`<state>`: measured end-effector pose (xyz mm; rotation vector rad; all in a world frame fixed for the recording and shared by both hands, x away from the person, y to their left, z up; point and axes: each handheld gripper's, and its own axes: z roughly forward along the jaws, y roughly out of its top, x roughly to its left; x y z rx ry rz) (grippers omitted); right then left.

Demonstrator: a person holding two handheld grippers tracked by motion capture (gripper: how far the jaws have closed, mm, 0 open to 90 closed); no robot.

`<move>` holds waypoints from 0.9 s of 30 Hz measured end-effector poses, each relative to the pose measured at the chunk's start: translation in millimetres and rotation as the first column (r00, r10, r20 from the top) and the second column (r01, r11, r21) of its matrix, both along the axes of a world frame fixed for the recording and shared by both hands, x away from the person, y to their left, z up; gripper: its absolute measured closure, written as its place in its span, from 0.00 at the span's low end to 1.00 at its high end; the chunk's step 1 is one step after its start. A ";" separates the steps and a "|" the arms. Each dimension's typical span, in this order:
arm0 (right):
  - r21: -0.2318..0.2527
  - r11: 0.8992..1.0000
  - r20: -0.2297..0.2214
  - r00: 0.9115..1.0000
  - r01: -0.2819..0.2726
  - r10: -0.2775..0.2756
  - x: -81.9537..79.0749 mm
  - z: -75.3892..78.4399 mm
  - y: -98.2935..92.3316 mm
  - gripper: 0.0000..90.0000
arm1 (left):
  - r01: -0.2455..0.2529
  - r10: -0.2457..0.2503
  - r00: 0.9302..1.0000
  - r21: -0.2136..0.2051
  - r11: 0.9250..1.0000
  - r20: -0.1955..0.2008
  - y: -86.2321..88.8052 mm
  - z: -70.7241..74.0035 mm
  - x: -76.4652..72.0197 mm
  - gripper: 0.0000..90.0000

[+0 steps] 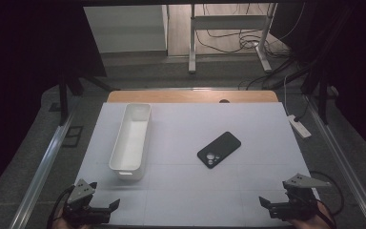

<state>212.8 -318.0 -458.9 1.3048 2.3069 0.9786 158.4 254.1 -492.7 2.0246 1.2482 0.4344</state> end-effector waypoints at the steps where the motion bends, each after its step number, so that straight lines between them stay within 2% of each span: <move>1: 0.006 1.000 0.000 1.000 0.002 -0.002 0.3 -0.2 -0.3 0.00 | 0.001 -0.001 1.000 0.000 1.000 -0.001 0.0 0.0 0.0 0.01; 14: 0.004 1.000 -0.001 1.000 0.005 -0.005 0.6 -0.2 -0.4 0.00 | -0.005 0.005 1.000 -0.023 1.000 0.001 2.2 0.0 -0.1 0.01; 27: -0.006 1.000 -0.010 1.000 0.004 -0.004 1.3 -0.2 0.2 0.00 | 0.005 -0.005 1.000 -0.018 1.000 0.004 1.6 0.0 -0.4 0.01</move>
